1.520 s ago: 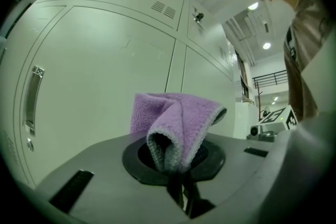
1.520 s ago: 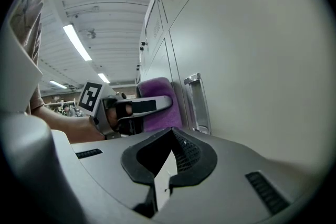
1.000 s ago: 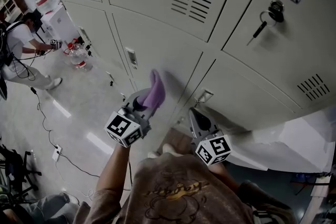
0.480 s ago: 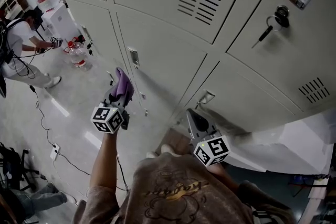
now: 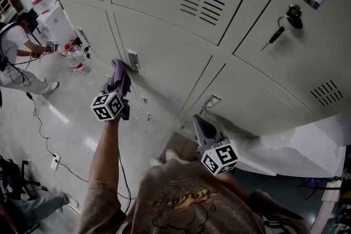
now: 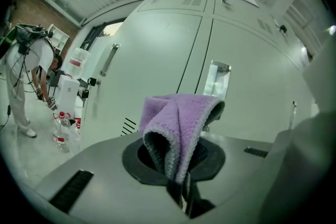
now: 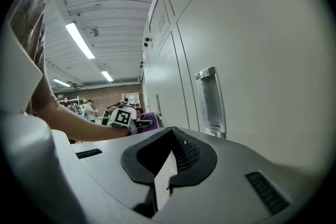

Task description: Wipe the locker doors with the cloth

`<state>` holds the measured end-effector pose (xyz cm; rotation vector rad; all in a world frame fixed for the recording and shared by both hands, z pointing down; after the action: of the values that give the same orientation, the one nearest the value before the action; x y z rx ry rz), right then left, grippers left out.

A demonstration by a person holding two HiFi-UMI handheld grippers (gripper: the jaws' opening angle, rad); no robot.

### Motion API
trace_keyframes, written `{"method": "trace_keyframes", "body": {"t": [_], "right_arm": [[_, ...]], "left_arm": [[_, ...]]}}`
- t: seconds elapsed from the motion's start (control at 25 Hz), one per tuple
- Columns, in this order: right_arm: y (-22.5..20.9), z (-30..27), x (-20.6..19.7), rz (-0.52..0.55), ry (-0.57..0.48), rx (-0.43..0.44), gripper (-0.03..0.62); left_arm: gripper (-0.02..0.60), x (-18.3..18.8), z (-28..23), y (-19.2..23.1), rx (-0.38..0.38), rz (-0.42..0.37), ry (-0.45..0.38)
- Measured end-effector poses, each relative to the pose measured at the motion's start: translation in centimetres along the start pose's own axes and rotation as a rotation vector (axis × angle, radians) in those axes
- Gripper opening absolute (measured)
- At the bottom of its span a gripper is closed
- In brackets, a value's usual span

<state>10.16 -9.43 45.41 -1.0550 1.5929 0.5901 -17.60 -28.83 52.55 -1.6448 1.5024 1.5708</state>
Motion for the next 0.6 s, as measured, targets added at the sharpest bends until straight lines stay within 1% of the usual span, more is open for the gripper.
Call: {"method": "trace_keyframes", "body": {"t": [0.12,0.28,0.6], "right_arm": [[-0.1,0.1,0.0,-0.001,0.0,-0.004,-0.003],[-0.4,0.3,0.0,-0.003,0.001,-0.014,-0.003],[-0.6,0.1,0.0,-0.001,0.007,-0.013,-0.003]], "left_arm": [[0.04,-0.4,-1.0,0.0,-0.001,0.006,0.018],[0.04,-0.4,-1.6,-0.4,-0.004,-0.002,0.021],[0.04,-0.9,-2.1,-2.4,-0.055,-0.033,0.037]]}}
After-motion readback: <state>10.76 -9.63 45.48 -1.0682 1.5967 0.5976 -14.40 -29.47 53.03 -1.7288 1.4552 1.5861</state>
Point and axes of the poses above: the fingertips, and each gripper's own axes: z backward along the fingers, y to its left, x out of its top, the point moved 2 cm from there along z, backward along the fingers, and after that the axes turned 9 degrees about y, right-handed, at the moved point
